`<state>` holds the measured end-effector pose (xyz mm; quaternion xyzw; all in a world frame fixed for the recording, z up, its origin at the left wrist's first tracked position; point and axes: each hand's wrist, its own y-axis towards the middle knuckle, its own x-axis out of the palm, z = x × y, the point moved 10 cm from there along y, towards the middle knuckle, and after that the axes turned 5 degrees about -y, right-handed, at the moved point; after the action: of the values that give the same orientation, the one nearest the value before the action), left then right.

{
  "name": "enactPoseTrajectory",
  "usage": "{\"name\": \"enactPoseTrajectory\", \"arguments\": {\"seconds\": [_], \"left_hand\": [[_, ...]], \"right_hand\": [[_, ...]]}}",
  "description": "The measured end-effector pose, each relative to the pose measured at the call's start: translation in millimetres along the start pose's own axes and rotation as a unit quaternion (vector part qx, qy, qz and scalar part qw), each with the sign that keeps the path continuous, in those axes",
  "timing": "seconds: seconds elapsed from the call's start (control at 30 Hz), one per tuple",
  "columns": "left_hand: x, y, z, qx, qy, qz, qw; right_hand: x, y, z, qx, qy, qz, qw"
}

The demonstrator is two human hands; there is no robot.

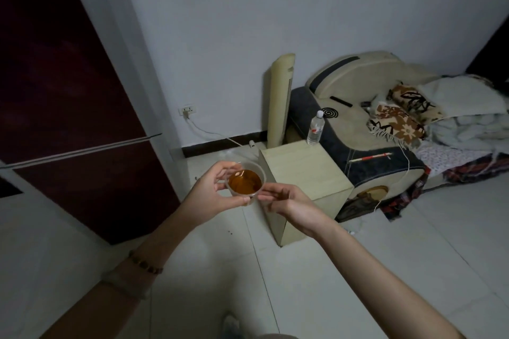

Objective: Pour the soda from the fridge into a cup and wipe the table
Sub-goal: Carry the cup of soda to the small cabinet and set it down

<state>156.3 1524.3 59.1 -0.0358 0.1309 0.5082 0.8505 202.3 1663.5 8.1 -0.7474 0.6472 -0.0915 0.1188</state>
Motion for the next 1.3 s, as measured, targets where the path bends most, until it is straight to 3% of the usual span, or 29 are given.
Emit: {"name": "enactPoseTrajectory", "arguments": {"seconds": [0.5,1.0,1.3], "left_hand": [[-7,214,-30,0.02,-0.03,-0.116,0.993],[90,433,-45,0.016,0.007,-0.274,0.962],[160,503,-56,0.021,0.043,-0.375,0.926]], "right_hand": [[-98,143,-35,0.013,0.04,0.122,0.992],[-275,247,-35,0.018,0.122,0.244,0.962],[-343,262,-7,0.045,0.16,0.313,0.935]]}}
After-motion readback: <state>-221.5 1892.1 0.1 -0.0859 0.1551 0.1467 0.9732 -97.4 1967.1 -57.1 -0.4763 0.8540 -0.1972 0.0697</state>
